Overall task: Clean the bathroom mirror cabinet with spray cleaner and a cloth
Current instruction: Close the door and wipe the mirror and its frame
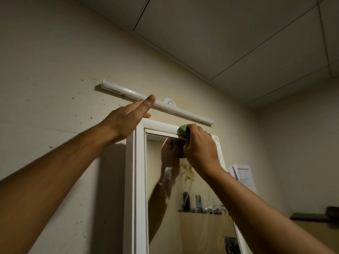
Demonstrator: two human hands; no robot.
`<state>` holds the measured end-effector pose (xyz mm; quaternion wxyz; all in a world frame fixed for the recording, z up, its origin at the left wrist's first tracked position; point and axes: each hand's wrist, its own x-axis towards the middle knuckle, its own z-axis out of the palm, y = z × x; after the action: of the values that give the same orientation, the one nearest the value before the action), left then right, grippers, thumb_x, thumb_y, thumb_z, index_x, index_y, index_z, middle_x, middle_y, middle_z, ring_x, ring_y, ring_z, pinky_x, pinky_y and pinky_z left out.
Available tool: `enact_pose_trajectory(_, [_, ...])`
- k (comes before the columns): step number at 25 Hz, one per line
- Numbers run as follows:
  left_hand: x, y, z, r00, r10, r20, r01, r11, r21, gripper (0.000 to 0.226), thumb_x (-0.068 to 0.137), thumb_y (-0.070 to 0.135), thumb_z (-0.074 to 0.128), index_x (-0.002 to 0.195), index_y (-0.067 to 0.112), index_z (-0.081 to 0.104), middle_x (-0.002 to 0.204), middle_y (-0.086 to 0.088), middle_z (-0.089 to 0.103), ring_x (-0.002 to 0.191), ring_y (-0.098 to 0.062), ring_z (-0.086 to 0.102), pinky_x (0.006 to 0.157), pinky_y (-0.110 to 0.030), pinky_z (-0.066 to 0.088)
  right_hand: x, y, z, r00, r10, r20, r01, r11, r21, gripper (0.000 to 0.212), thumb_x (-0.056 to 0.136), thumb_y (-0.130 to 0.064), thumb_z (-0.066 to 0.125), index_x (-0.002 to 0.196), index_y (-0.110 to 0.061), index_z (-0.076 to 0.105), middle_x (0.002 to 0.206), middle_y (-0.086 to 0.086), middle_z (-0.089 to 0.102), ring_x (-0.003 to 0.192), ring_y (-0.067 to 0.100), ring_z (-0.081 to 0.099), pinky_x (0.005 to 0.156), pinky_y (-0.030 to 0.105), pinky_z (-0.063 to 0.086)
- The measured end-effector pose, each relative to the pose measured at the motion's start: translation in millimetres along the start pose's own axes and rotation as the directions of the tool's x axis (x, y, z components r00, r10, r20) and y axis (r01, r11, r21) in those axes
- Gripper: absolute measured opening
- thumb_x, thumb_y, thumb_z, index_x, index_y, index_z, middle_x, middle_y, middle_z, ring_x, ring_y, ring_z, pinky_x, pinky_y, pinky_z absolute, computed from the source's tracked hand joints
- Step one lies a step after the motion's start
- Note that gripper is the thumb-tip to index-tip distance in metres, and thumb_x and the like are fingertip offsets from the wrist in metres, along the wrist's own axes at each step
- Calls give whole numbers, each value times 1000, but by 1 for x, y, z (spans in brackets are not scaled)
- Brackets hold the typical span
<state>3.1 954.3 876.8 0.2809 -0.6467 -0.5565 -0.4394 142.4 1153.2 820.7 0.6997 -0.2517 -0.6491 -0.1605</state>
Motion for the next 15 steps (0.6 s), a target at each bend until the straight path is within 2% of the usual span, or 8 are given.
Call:
enact_pose_trajectory(2, [2,2,-2,1000,-8,1,8,998,64,90,88,84,9,154,33,43,149,5,57,146,-25,40,120,-52,23,5,-30,0,998,21,-67,-14,994,108,24,91,-13,60,113,-19,68,107,2,70,96,25,62,80,42,56])
enact_pose_trajectory(5, [9,8,4,1000,-10,5,7,918,397,103,81,91,4,161,29,23,155,-4,50,143,-33,45,112,-53,37,-1,-55,-4,959,-250,-134,269,951,153,31,94,-8,60,122,-17,69,115,4,73,99,24,66,80,37,56])
enact_pose_trajectory(7, [11,14,13,998,29,52,-54,818,572,109,77,92,3,163,26,14,152,-4,54,136,-33,52,104,-51,46,-4,-16,-1,942,-315,-111,325,942,79,40,92,-6,63,130,-19,65,123,6,71,102,29,69,80,41,59])
enact_pose_trajectory(8, [12,15,18,996,59,72,-91,779,620,112,74,93,2,163,26,13,147,-3,58,130,-31,57,99,-49,50,-2,12,1,959,-274,-80,278,960,43,43,90,-6,64,130,-22,64,123,5,71,101,30,69,80,42,59])
enact_pose_trajectory(10, [16,19,33,987,124,104,-161,707,688,115,71,94,4,162,23,17,124,-2,69,110,-27,61,88,-43,55,10,67,2,998,-66,5,67,997,-36,43,88,-8,63,125,-31,64,115,1,72,96,28,68,78,38,56])
enact_pose_trajectory(12, [22,25,49,977,162,137,-210,658,723,106,82,90,19,162,21,15,114,-3,69,104,-25,59,83,-38,51,26,101,4,984,153,94,-144,985,-94,35,89,-14,61,118,-32,66,108,-1,72,90,23,64,74,31,50])
enact_pose_trajectory(14, [29,30,61,969,170,178,-246,653,717,98,91,79,38,163,18,12,116,-3,67,102,-25,61,78,-35,48,34,103,8,951,300,80,-297,954,-44,28,92,-17,57,114,-29,68,106,1,72,87,22,62,71,29,45])
enact_pose_trajectory(15, [31,31,64,967,168,190,-254,657,710,96,93,72,45,163,17,10,112,-2,66,96,-23,61,75,-33,45,31,93,12,937,347,36,-349,934,79,24,93,-16,56,111,-27,69,106,0,71,88,22,62,71,29,45])
